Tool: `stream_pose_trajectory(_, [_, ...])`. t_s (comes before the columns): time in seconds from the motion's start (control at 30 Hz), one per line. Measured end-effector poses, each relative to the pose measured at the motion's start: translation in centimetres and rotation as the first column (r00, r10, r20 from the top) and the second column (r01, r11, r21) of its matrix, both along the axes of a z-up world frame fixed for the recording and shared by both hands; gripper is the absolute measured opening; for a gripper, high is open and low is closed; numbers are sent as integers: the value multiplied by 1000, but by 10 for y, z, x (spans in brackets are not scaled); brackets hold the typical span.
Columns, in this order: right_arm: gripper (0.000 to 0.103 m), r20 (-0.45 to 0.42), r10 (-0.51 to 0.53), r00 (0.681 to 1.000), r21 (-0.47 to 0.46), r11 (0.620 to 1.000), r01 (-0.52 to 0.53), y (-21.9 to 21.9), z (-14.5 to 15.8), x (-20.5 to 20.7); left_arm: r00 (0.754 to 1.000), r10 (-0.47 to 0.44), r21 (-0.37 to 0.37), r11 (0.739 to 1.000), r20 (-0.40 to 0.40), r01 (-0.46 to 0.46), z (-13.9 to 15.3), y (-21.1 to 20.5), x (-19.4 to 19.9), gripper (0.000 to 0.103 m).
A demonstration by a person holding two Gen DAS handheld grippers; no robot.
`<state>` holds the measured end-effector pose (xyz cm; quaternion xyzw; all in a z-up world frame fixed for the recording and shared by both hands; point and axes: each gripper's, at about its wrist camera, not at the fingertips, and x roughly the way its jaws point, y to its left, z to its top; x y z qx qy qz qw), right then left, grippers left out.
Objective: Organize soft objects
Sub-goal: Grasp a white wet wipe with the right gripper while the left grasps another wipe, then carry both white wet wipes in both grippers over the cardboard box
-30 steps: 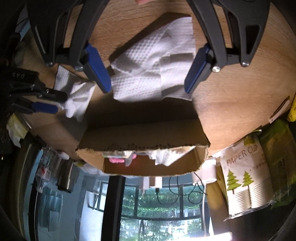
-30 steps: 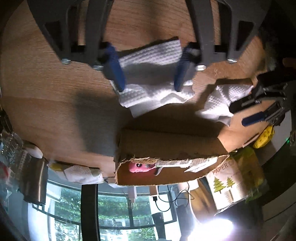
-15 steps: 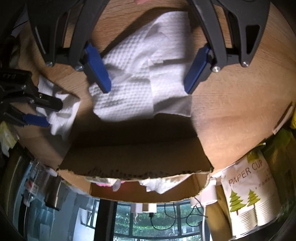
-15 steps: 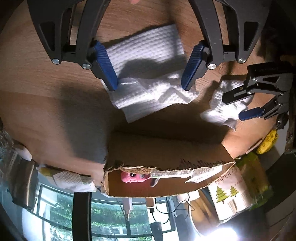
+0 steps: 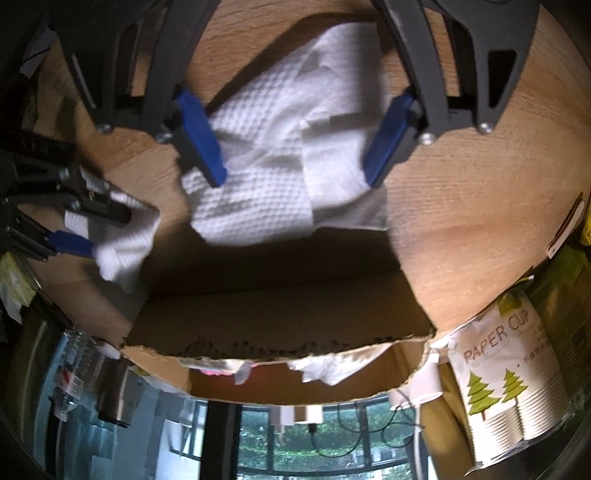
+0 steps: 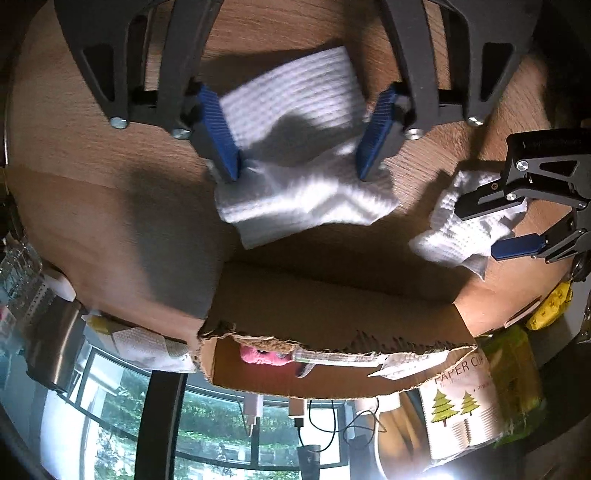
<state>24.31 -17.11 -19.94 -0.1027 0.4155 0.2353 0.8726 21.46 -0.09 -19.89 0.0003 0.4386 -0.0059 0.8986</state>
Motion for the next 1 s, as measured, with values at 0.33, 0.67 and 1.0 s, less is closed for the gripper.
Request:
stream_pose_trajectory(0.33, [14, -28, 0, 1000, 80, 997, 2, -15, 3, -2, 995, -95, -28, 995, -1, 95, 6, -19, -10, 19])
stream_pose_trajectory(0.67, [13, 24, -1, 1000, 164, 986, -3, -26, 28, -11, 992, -117, -85, 989, 46, 121, 27, -20, -24, 17])
stream_pose_trajectory(1.0, [13, 93, -3, 996, 204, 979, -16, -33, 62, -17, 981, -120, -55, 990, 150, 130, 68, -21, -31, 17])
